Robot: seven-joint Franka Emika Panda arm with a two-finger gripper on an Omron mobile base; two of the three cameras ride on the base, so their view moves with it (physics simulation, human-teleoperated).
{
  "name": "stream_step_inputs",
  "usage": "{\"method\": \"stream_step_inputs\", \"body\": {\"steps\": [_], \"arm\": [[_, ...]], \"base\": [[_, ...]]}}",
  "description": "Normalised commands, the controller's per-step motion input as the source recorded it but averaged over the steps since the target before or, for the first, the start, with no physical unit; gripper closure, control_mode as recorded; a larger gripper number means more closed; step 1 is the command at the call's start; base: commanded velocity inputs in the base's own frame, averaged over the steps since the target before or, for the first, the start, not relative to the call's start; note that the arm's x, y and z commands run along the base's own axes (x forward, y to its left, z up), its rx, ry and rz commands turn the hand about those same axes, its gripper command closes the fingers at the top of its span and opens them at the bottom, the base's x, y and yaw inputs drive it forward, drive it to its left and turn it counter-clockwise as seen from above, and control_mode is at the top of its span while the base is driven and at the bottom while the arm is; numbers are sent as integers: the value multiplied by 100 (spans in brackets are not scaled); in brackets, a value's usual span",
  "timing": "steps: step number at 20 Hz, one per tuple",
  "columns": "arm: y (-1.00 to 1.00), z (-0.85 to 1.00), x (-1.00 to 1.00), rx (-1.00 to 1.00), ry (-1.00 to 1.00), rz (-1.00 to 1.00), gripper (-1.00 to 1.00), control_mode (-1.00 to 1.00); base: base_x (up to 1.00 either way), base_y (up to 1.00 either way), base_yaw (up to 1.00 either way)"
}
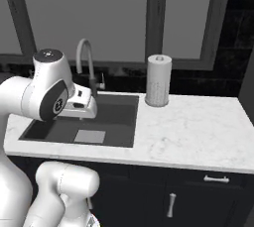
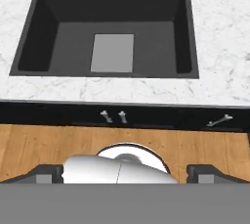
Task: Navigate to the sink.
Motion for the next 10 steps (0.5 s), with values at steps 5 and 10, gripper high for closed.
{"method": "stream_step_inputs", "body": {"steps": [5, 10], "arm": [[0, 0, 0, 0, 0, 0, -100, 100], [0, 0, 0, 0, 0, 0, -100, 100]], "base": [[56, 35, 0], [89, 13, 0]]}}
